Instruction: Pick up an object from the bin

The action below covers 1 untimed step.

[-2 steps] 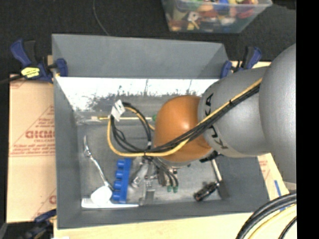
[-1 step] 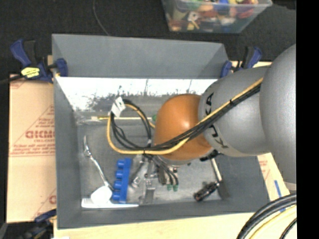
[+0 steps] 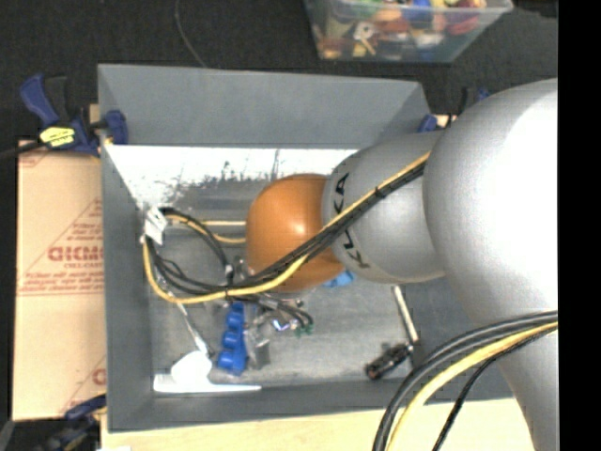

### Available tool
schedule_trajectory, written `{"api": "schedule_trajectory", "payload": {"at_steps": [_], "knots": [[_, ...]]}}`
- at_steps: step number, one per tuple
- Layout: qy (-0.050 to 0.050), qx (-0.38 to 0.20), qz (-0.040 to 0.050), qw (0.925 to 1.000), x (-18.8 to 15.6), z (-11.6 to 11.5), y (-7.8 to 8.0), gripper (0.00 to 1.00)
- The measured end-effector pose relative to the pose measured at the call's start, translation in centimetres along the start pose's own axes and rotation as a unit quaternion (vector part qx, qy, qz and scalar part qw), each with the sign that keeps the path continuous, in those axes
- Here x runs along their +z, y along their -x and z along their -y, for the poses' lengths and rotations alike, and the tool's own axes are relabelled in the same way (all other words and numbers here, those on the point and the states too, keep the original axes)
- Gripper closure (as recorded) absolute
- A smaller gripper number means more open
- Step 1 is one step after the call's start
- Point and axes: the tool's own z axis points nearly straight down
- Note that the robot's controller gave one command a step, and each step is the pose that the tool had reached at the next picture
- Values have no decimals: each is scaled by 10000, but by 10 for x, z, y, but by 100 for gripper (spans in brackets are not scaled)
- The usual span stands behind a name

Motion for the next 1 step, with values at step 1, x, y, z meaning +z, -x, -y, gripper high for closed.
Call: {"api": "schedule_trajectory", "payload": {"at_steps": [1], "knots": [[-11,812,1,9967,0,-13,4,0]]}}
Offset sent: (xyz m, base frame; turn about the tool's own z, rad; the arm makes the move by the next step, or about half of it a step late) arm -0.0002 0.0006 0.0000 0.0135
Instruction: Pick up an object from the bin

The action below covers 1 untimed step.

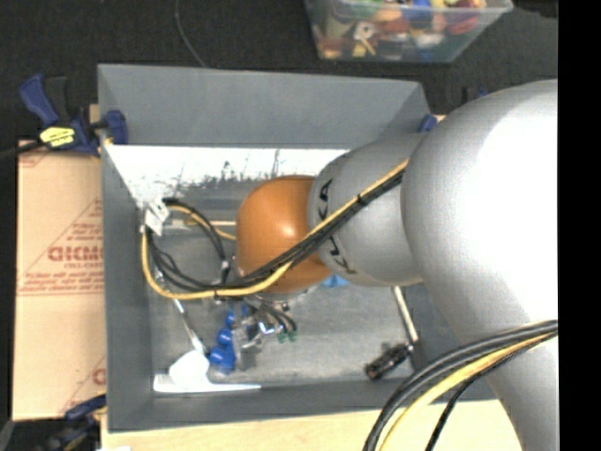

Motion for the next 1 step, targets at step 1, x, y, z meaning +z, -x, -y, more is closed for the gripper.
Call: {"api": "schedule_trajectory", "payload": {"at_steps": [1], "knots": [[11,-734,3,9973,0,13,-1,0]]}}
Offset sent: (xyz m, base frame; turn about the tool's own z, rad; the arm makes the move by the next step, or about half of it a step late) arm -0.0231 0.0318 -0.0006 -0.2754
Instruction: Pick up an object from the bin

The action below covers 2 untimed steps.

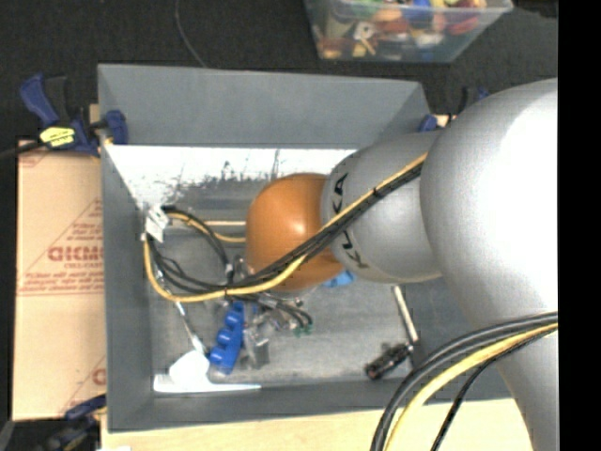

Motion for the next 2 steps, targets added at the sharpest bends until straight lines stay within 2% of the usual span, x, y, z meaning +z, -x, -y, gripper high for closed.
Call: {"api": "schedule_trajectory", "payload": {"at_steps": [1,2], "knots": [[-7,-623,2,9981,1,-51,-4,0],[-6,-1672,28,9859,0,-30,13,100]]}}
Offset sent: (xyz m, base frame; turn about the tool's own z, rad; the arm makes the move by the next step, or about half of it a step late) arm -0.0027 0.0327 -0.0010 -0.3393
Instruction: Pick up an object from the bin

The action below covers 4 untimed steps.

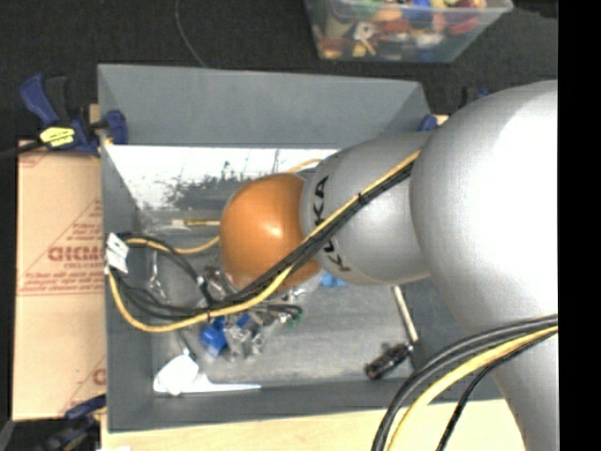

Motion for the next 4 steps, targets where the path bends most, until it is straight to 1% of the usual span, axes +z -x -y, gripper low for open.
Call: {"api": "schedule_trajectory", "payload": {"at_steps": [1,3,4], "knots": [[4,6,0,10000,0,0,0,100],[18,25,-32,10000,-70,0,-1,100],[-7,34,10,10000,-106,1,1,100]]}}
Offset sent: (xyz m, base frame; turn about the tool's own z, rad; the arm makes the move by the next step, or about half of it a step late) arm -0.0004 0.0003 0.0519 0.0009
